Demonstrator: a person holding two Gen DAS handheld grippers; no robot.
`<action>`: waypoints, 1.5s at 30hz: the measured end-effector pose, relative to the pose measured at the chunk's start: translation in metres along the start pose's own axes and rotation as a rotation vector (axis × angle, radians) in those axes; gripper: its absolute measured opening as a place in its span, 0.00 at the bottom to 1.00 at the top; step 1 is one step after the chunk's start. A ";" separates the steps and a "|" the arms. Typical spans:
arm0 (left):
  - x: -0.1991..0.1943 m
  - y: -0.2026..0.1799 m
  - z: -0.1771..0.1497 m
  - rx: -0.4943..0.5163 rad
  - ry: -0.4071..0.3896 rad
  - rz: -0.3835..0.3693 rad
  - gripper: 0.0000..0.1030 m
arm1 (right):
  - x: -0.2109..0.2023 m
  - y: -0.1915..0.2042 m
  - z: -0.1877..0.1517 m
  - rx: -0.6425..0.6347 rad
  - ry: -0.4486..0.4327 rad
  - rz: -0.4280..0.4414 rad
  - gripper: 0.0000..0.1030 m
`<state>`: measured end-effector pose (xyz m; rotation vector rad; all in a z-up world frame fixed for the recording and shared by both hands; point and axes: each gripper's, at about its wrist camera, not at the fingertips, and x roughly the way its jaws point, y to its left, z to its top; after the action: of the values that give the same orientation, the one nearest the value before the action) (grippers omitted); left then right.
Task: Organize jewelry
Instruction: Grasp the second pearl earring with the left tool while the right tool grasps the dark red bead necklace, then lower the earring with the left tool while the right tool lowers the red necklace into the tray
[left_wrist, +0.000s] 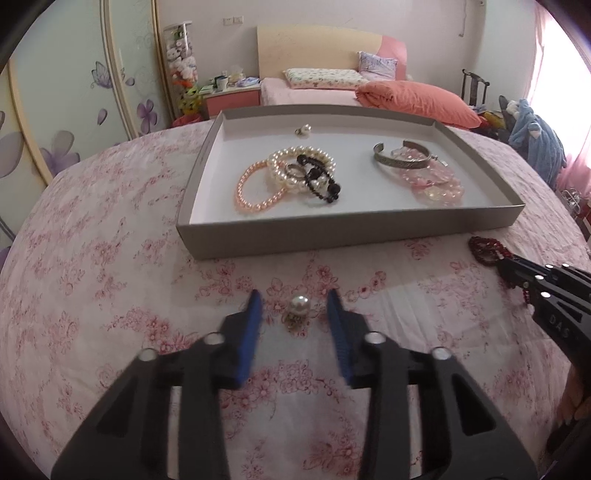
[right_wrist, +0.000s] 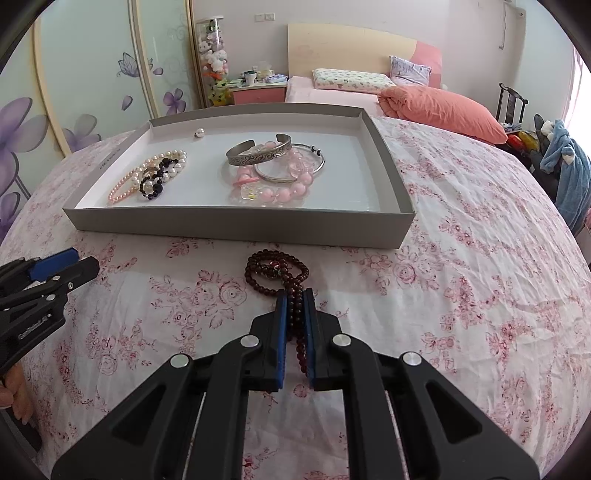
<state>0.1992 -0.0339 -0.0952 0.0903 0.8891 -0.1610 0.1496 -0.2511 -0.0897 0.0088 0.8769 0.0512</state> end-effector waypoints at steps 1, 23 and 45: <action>0.000 0.001 0.000 -0.005 -0.001 0.001 0.16 | 0.000 0.001 0.000 -0.001 0.000 0.004 0.09; -0.001 0.008 -0.003 -0.032 0.001 0.010 0.14 | 0.000 0.019 -0.001 -0.031 0.005 0.084 0.09; -0.050 0.014 -0.010 -0.052 -0.189 -0.051 0.13 | -0.068 0.017 0.005 0.013 -0.269 0.142 0.09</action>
<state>0.1627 -0.0130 -0.0622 0.0040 0.7063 -0.1907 0.1088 -0.2373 -0.0340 0.0883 0.6061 0.1732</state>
